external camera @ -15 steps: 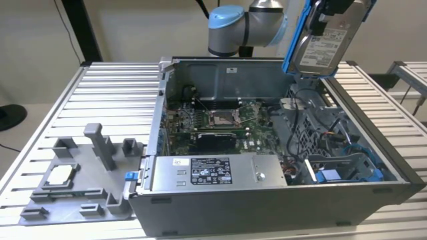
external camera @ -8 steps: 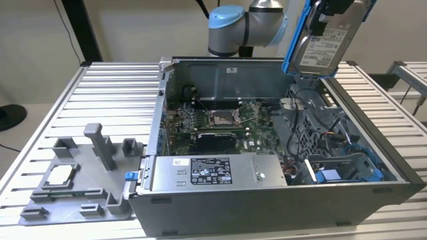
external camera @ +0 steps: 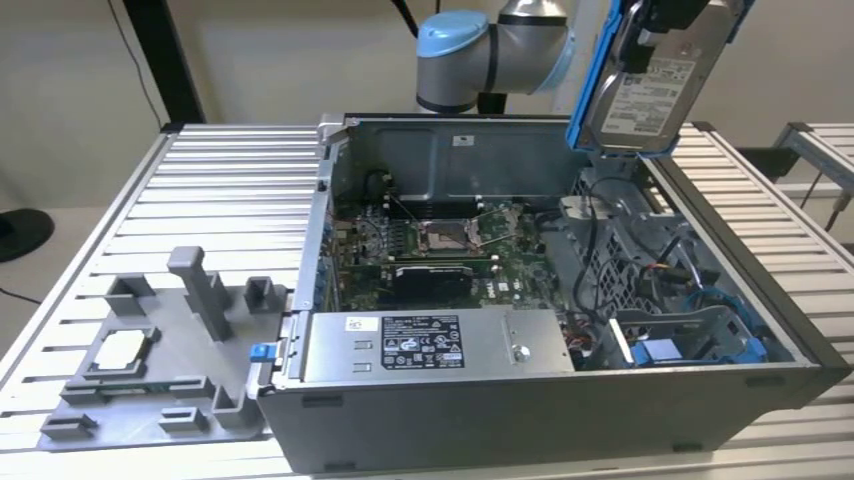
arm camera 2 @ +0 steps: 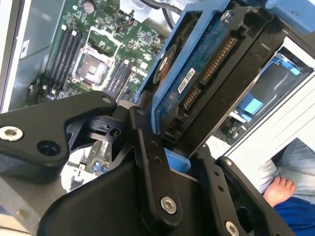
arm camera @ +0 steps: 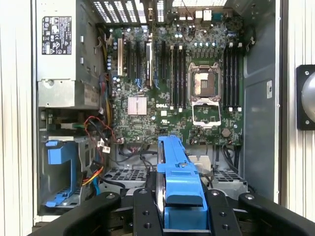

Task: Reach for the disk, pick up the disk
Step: 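Pick up the disk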

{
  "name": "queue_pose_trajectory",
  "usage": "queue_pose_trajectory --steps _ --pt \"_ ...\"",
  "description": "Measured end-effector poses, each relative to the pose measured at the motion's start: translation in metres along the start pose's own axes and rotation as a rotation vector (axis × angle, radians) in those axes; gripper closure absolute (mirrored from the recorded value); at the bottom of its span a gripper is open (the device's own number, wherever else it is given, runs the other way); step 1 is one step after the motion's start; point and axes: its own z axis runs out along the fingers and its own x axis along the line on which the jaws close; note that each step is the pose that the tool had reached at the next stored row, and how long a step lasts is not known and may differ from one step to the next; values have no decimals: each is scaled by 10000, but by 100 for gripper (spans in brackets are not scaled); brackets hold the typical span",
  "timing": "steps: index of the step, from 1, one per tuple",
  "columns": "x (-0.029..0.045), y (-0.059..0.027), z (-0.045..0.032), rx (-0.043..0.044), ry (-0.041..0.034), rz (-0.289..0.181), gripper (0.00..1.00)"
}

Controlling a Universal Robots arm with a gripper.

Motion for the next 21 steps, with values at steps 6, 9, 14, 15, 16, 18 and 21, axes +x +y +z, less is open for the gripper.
queue_pose_trajectory --steps 6,9,14,15,16,18,21 --pt "3 0 0 1 1 0 100" --pt "11 0 -1 1 2 1 100" --pt "63 -1 1 1 1 1 100" --pt "77 -2 1 1 1 0 100" --pt "91 -3 1 1 1 0 100" --pt "121 -4 2 1 2 0 100" --pt "169 -5 3 1 1 0 100"
